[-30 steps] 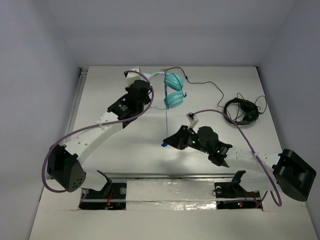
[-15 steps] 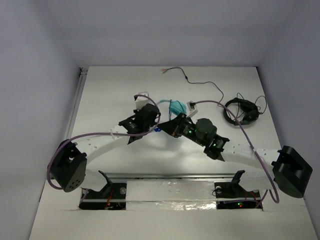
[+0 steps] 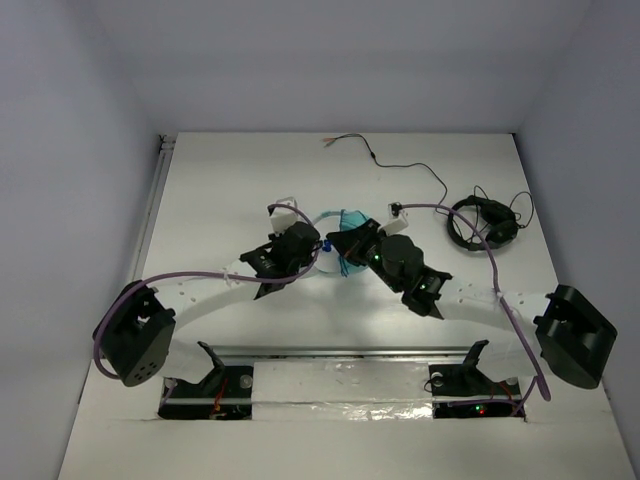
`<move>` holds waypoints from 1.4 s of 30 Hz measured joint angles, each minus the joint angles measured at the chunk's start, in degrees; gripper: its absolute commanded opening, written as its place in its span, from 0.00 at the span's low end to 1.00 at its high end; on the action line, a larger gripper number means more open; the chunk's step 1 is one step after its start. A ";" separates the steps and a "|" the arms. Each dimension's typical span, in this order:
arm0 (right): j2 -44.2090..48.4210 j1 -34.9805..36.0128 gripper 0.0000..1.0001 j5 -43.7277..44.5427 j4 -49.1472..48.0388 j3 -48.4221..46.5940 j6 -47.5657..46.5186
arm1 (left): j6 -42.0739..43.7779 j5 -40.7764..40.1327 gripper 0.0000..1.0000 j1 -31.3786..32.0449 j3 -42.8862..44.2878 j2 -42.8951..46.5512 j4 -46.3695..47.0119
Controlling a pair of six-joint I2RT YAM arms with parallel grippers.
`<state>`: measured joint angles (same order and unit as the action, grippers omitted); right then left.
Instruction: Wrap the headphones
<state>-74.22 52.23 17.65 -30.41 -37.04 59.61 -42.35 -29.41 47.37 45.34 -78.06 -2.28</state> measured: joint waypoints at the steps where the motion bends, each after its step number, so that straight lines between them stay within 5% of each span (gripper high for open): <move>1: -0.09 0.00 0.02 0.98 0.04 -0.02 0.22 | -0.24 0.07 0.00 0.17 0.00 0.02 0.07; 10: -5.01 0.37 0.10 9.07 6.36 -5.49 1.92 | -2.34 -0.96 0.00 2.67 0.00 0.02 0.31; 23: -11.98 0.31 0.50 16.74 16.44 -15.52 1.81 | -1.60 -2.19 0.00 3.67 1.84 0.02 -6.69; 37: -10.97 -3.04 0.47 15.78 19.50 -18.78 -4.00 | 0.31 -1.36 0.00 4.39 3.82 0.55 -12.02; 42: -4.98 -3.91 0.07 15.96 19.89 -18.73 -9.11 | 1.73 -1.55 0.00 4.39 4.74 0.57 -12.15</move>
<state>-79.20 48.31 33.61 -10.52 -55.77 50.50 -40.62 -30.96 51.77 50.09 -77.49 -14.44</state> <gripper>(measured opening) 0.180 0.087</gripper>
